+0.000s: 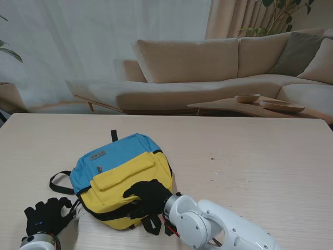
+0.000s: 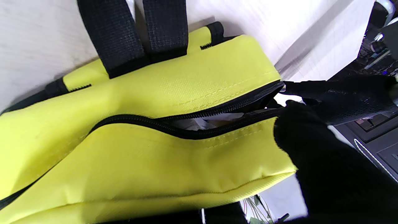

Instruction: Pack books into the school bag then zip close the school bag

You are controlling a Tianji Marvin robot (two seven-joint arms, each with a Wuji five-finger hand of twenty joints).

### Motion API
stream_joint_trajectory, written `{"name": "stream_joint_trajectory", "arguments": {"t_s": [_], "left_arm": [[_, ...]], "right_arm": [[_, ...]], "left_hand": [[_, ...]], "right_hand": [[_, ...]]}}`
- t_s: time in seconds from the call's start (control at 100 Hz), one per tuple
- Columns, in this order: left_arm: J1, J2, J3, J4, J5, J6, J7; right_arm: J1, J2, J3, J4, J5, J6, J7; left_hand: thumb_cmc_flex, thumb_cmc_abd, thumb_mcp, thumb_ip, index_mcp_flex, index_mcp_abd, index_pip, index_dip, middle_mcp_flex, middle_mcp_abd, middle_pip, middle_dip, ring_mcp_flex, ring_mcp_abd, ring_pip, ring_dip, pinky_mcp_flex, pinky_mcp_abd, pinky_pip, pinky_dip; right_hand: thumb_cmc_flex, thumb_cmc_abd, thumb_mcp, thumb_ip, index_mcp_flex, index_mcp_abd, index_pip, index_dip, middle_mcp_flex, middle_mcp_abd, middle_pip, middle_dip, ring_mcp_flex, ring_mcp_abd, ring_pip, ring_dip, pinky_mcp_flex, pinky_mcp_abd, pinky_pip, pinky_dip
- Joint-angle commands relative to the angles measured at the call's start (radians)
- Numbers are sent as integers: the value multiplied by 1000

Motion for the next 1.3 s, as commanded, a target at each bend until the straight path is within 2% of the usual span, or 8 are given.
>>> {"name": "stream_joint_trajectory", "arguments": {"t_s": [0.0,0.21,0.44,0.71,0.77,0.92,1.0,1.29], "left_arm": [[13,-2,2,-19,20,16,-22],[14,-2,4,-22,28,19,-22],[13,-1,9,-20,19,18,-31],[-7,6,26,-1,5,35,-70],[-11,8,28,1,3,35,-82],[-14,15,30,-5,22,28,-130],[-11,19,30,-17,42,26,-153],[49,16,11,-97,84,-10,-156]], "right_arm": [[-8,-1,-7,0,-4,3,20],[-6,-1,-12,-1,-6,6,21],[-6,-1,-13,-3,-7,5,19],[-8,-1,-14,-3,-6,6,19],[-7,-1,-15,-3,-5,7,19],[-5,-2,-19,-1,0,9,19],[-4,-3,-21,0,2,10,19],[-20,-7,2,-13,10,0,4]], "left_hand": [[31,-19,7,28,-35,-37,9,21,-25,-19,22,18,-19,-12,13,16,-14,-22,26,27],[81,-59,-8,15,4,-109,105,81,-26,-19,31,19,-25,-13,20,13,-18,-25,53,9],[70,-46,-61,30,145,-41,-53,-101,-24,-8,12,8,-32,-9,12,9,-18,-24,42,0],[46,-62,-31,23,192,-8,-83,-135,-37,-2,-6,0,-46,-12,1,6,-19,-28,32,-4],[55,-87,-30,17,213,3,-22,-87,-39,-3,-7,1,-50,-15,-3,6,-18,-29,25,-6],[62,-136,-28,18,148,73,378,277,-62,-10,13,20,-65,-29,-6,7,-17,-34,13,-8],[64,-152,67,6,142,120,520,453,-65,-10,46,48,-69,-33,-2,10,-16,-37,9,-4],[105,-162,119,6,192,152,544,496,-12,2,94,78,-59,-22,4,10,-16,-33,14,2]], "right_hand": [[-44,12,25,32,12,4,-2,0,-2,-8,12,4,-12,-14,13,7,26,64,57,27],[-46,13,31,33,11,5,-3,1,-3,-6,13,4,-12,-13,14,8,25,64,60,29],[-46,13,34,34,11,5,-3,2,-2,-5,16,5,-12,-13,14,8,26,66,62,30],[-44,13,39,35,12,4,-2,3,-2,-5,19,6,-12,-13,16,9,25,65,63,32],[-45,13,40,35,12,6,-2,4,-4,-4,19,6,-12,-12,16,9,26,66,63,32],[-45,13,42,35,14,5,-1,4,-3,-5,19,6,-11,-13,17,9,27,67,65,33],[-44,12,43,36,15,4,0,5,-1,-4,20,6,-9,-11,17,10,28,70,66,34],[-69,31,42,32,24,-8,10,13,11,-2,22,7,-2,-10,22,12,29,69,70,37]]}}
